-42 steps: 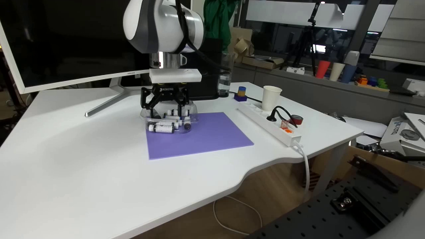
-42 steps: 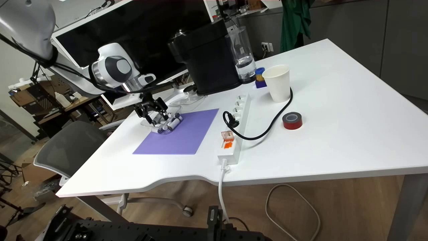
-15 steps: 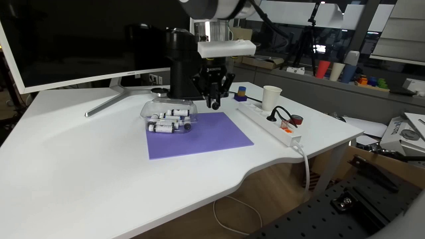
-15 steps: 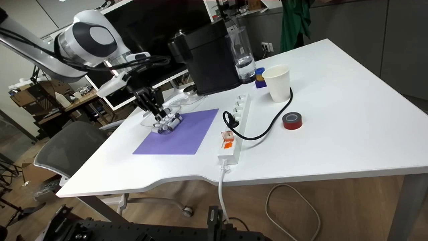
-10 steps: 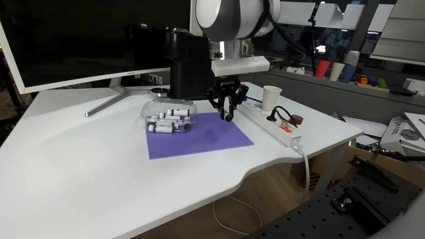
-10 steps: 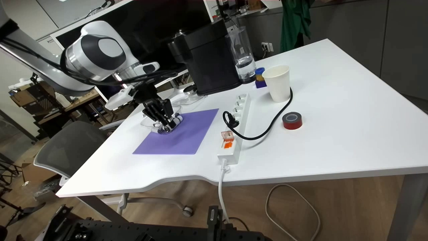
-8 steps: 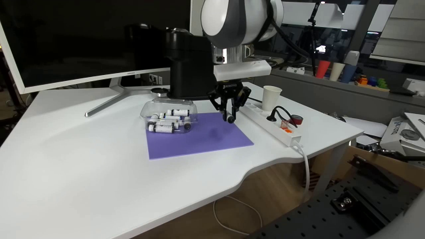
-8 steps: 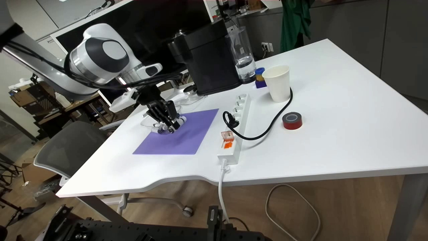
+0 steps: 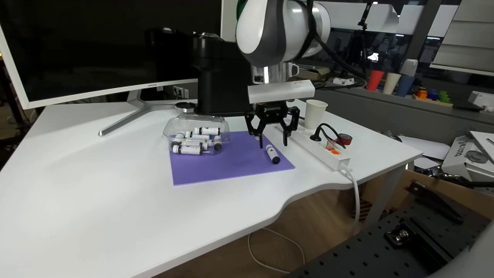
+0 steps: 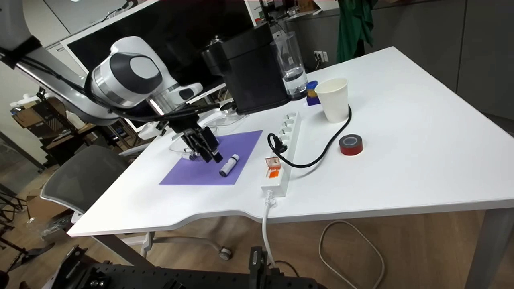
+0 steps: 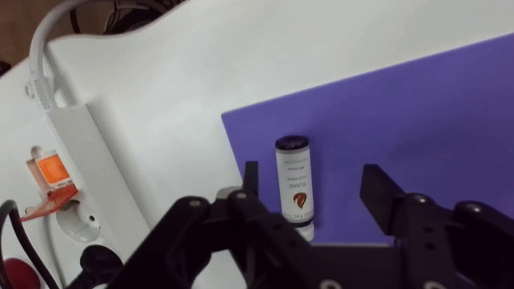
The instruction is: Take one bottle from the clear bowl and put it on the table
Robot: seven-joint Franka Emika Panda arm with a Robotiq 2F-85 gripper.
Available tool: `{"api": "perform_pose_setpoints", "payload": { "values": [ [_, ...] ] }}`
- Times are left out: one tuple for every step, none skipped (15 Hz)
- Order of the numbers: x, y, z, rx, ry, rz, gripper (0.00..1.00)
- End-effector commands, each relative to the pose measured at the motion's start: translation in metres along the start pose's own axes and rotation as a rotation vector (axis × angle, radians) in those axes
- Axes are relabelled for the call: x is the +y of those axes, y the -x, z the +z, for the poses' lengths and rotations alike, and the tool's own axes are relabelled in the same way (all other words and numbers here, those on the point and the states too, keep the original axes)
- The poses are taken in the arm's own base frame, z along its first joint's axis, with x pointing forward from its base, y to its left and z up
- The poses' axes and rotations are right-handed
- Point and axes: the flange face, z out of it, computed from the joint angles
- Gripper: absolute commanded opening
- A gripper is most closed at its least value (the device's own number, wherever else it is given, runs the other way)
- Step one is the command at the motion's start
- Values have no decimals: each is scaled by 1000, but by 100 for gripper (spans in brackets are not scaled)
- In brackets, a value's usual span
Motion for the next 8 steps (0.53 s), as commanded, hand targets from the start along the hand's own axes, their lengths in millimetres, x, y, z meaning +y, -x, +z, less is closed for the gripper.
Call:
{"api": "perform_pose_setpoints", "payload": {
  "values": [
    [5,7,-23,-95,15,134,98],
    [6,9,-32,-107,24,152,100],
    [6,11,-40,-116,28,157,100],
    [5,12,-52,-107,37,159,100],
    [3,13,-64,-96,45,155,100],
    [1,15,-76,-82,49,151,100],
    [-1,16,-87,-67,51,142,100],
    [-6,18,-98,-53,49,132,100]
  ]
}}
